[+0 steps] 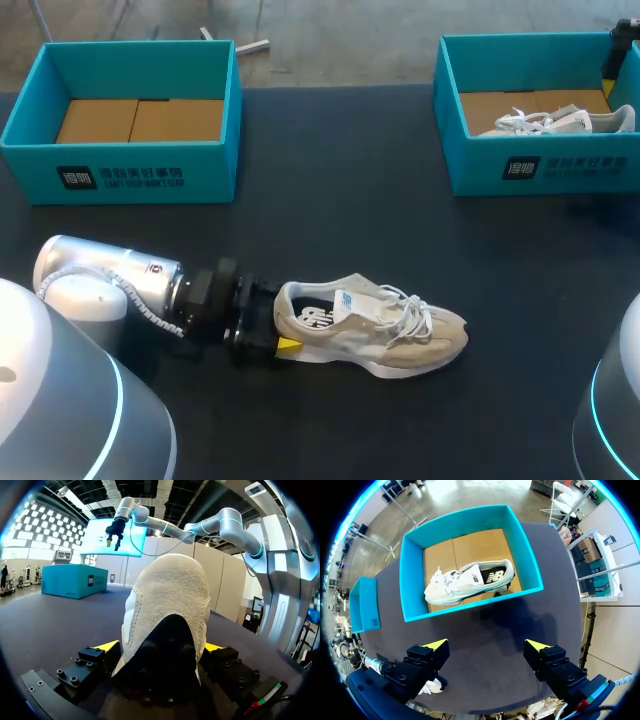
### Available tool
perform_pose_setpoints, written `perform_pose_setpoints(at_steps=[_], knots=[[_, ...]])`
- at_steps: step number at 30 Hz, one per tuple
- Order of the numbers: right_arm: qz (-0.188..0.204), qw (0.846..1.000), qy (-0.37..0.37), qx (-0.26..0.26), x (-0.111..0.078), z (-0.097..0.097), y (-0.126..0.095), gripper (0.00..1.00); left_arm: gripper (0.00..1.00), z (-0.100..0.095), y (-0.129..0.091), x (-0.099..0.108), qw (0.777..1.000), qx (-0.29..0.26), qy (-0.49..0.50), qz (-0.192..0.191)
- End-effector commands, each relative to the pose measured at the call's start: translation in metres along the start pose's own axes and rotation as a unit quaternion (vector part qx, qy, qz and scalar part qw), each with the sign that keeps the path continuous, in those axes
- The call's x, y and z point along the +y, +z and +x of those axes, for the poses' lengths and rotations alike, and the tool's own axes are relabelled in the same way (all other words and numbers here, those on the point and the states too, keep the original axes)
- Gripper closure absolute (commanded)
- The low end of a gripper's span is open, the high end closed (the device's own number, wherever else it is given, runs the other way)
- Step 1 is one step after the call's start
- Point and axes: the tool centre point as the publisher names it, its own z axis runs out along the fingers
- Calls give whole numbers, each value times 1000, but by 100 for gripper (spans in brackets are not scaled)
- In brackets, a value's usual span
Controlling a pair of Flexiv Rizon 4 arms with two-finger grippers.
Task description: Take the shoe out of the shoebox, open the shoe tongue, remove and reinsert the insole, then place the shoe into the shoebox
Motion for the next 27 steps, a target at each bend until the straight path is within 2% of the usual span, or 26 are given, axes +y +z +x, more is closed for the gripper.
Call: perform_pose_setpoints(at_steps=[1, 11, 27], knots=[[0, 1000, 0, 0, 0, 0, 0, 0, 0, 0, 0, 1, 1000, 5, -1, -1], [0, 1000, 0, 0, 0, 0, 0, 0, 0, 6, 8, 4, 1000, 10, 2, -7], [0, 1000, 0, 0, 0, 0, 0, 0, 0, 2, 9, 1, 1000, -4, 3, -1]])
